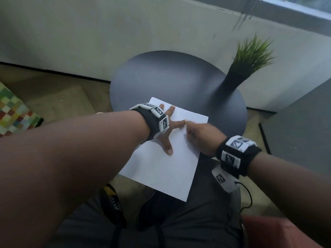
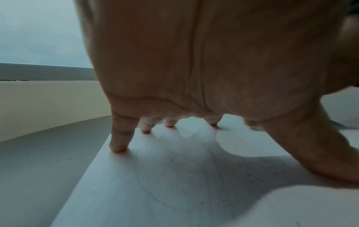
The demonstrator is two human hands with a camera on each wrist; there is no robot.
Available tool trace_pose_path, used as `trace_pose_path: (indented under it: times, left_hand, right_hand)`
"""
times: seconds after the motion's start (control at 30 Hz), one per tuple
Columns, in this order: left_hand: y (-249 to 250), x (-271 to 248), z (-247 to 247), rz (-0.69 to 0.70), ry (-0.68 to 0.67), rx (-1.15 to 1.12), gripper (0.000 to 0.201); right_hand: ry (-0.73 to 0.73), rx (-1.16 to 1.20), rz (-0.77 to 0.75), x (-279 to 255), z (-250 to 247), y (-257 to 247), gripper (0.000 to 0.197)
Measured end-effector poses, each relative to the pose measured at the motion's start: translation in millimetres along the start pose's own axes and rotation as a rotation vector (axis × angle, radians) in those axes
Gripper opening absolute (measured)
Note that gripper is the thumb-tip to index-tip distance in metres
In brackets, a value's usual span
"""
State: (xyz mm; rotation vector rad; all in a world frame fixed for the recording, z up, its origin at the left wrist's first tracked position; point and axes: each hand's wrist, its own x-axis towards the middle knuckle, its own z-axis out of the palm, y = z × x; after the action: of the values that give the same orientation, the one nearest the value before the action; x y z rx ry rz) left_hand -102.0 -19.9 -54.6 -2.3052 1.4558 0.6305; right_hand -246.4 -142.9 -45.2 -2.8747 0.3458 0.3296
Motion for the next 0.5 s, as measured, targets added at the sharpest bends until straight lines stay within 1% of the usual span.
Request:
trace_pose_path:
  times: [0.07, 0.1, 0.13, 0.2, 0.23, 0.3, 0.37, 0.4, 0.5]
  left_hand:
    - [0.6, -1.5, 0.1, -0.004, -0.007, 0.005, 0.136]
    - [1.4, -1.0, -1.0, -0.003, -0.011, 0.005, 0.136]
    - [0.6, -0.9, -0.9, -0.003, -0.016, 0.003, 0.135]
    - [0.1, -1.5, -0.8, 0.007, 0.004, -0.021, 0.133]
    - [-0.5, -3.4, 1.2, 0.004, 0.034, -0.046, 0.131]
    - [-2.6, -9.2, 8.6, -0.014, 0.113, -0.106, 0.122]
    - [-7.6, -16.3, 17.4, -0.022, 0.160, -0.153, 0.111]
    - [-10.3, -20.0, 21.7, -0.026, 0.166, -0.167, 0.109]
    - [-15.3, -24.6, 30.1, -0.033, 0.145, -0.166, 0.117]
  right_hand:
    - [-0.149, -0.009, -0.214, -17.9, 6.3, -22.1, 0.008]
    - [-0.213, -0.003, -0.265, -23.5, 6.7, -25.7, 0.010]
    - [-0.221, 0.005, -0.258, -21.6, 4.7, -24.8, 0.011]
    - [-0.125, 0.048, -0.094, -8.3, -3.0, -7.8, 0.008]
    - [-0.087, 0.077, -0.002, -2.0, -6.6, 3.0, 0.008]
    - [-0.047, 0.140, 0.116, 6.3, -12.6, 21.5, 0.007]
    - [-0.054, 0.143, 0.155, 10.7, -14.3, 31.9, 0.008]
    - [-0.057, 0.136, 0.164, 12.7, -13.9, 33.8, 0.008]
    - [0.006, 0.103, 0.180, 15.6, -12.1, 20.6, 0.009]
